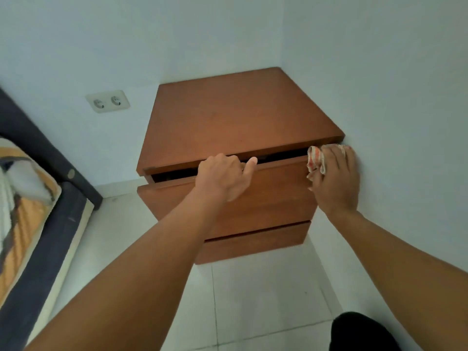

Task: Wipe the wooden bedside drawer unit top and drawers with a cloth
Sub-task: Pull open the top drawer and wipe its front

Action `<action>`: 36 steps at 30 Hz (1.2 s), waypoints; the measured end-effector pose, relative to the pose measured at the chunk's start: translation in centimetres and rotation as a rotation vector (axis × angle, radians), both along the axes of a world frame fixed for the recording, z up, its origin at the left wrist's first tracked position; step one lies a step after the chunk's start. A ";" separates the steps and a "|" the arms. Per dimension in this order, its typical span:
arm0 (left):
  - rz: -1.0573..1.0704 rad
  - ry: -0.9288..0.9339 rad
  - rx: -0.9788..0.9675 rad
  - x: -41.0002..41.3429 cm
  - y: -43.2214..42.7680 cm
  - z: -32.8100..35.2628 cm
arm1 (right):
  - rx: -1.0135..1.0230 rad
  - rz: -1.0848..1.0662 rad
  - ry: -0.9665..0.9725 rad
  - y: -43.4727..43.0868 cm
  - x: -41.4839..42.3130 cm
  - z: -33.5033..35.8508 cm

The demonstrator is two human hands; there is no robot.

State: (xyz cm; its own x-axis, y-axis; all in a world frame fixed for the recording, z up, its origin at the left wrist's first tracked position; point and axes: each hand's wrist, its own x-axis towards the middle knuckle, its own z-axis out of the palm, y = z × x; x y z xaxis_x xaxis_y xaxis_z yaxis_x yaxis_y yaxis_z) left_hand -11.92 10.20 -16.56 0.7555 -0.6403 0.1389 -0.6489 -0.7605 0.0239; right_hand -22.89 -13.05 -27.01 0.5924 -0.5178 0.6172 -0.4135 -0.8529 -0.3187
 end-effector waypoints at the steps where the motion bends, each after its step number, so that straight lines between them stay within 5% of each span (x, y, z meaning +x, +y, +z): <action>1: -0.004 -0.028 -0.031 0.1 0.1 -0.4 | -0.032 -0.004 -0.006 -0.2 0.2 -0.3; 5: 0.001 -0.157 -0.120 -0.2 0.4 -2.2 | -0.182 -0.050 0.052 -1.0 0.5 -1.1; 12: -0.019 -0.104 -0.081 -1.6 2.2 -6.0 | -0.054 -0.006 0.052 -0.3 -0.3 -0.4; 20: 0.182 -0.319 -0.359 0.5 11.5 -11.0 | 0.211 0.191 -0.265 2.8 -0.9 0.3; 23: 0.194 -0.363 -0.376 1.0 12.8 -11.9 | 0.040 0.403 -0.320 9.3 0.7 1.6; 26: 0.206 -0.331 -0.416 1.1 12.3 -11.7 | -0.154 0.523 -0.132 15.0 3.9 0.7; 29: 0.201 -0.356 -0.397 1.3 12.7 -11.8 | -0.244 0.479 0.042 18.2 6.6 -2.1; 36: 0.185 -0.381 -0.444 2.0 12.4 -12.9 | -0.246 0.320 -0.058 13.7 6.2 -3.4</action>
State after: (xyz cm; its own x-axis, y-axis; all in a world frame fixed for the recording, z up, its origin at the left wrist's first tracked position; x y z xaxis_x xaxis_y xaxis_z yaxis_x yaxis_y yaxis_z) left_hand -9.92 22.62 -29.45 0.6932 -0.3224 0.6446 -0.5323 -0.8320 0.1564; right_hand -16.67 0.62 -30.44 0.6603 -0.1458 0.7367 -0.1026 -0.9893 -0.1038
